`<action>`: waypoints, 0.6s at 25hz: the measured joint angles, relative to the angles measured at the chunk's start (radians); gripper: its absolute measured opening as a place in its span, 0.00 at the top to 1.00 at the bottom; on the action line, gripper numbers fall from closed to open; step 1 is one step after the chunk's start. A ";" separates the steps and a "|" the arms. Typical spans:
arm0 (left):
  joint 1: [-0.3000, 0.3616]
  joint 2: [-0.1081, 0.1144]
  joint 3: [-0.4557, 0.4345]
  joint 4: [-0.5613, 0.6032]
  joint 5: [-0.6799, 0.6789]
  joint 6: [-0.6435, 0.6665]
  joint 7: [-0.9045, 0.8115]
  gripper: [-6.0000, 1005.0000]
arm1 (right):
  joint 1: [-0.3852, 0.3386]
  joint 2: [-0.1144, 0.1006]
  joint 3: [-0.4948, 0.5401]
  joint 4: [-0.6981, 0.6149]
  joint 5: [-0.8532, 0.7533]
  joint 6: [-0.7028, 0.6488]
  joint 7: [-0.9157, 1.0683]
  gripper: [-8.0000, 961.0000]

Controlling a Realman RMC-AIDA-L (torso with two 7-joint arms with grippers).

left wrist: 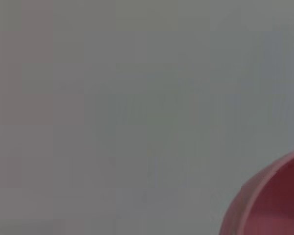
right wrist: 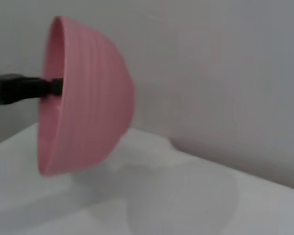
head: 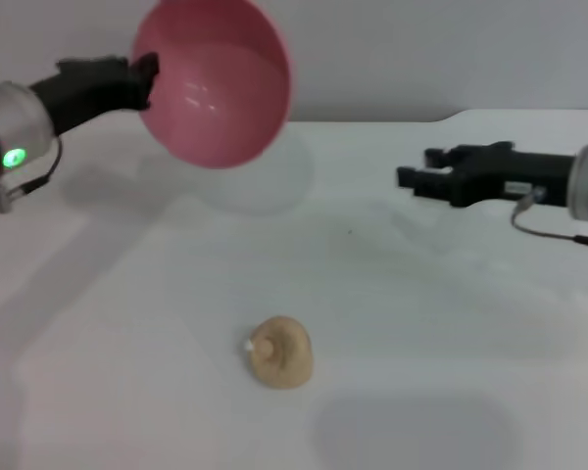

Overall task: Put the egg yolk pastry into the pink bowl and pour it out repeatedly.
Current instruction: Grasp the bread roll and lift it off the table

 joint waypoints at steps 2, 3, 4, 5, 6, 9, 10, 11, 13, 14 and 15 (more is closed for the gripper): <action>-0.066 0.018 -0.186 -0.067 0.138 -0.263 -0.148 0.99 | 0.019 -0.002 -0.056 0.008 0.000 -0.001 0.002 0.40; -0.089 0.025 -0.243 -0.078 0.218 -0.354 -0.214 0.99 | 0.029 -0.003 -0.082 0.014 -0.001 0.000 0.005 0.40; -0.107 0.034 -0.285 -0.078 0.293 -0.424 -0.275 0.99 | 0.041 -0.003 -0.109 0.022 -0.001 -0.001 0.008 0.39; -0.127 0.044 -0.324 -0.073 0.394 -0.504 -0.358 0.99 | 0.060 -0.003 -0.145 0.038 -0.001 0.000 0.010 0.39; -0.142 0.050 -0.349 -0.065 0.467 -0.564 -0.420 0.99 | 0.079 -0.002 -0.176 0.055 -0.001 0.000 0.011 0.39; -0.171 0.059 -0.410 -0.019 0.658 -0.726 -0.592 0.99 | 0.143 0.002 -0.259 0.121 0.006 0.001 0.013 0.37; -0.173 0.058 -0.423 0.006 0.700 -0.764 -0.624 0.99 | 0.163 0.005 -0.289 0.140 0.013 0.004 0.013 0.36; -0.171 0.054 -0.433 0.032 0.736 -0.798 -0.649 0.99 | 0.177 0.007 -0.318 0.156 0.024 0.013 0.014 0.36; -0.155 0.036 -0.452 0.103 0.791 -0.861 -0.668 0.99 | 0.196 0.009 -0.392 0.181 0.080 0.044 0.014 0.34; -0.142 0.023 -0.461 0.143 0.810 -0.889 -0.671 0.99 | 0.200 0.010 -0.430 0.188 0.119 0.067 0.013 0.33; -0.129 0.014 -0.469 0.177 0.821 -0.907 -0.672 0.99 | 0.201 0.010 -0.472 0.192 0.154 0.088 0.010 0.32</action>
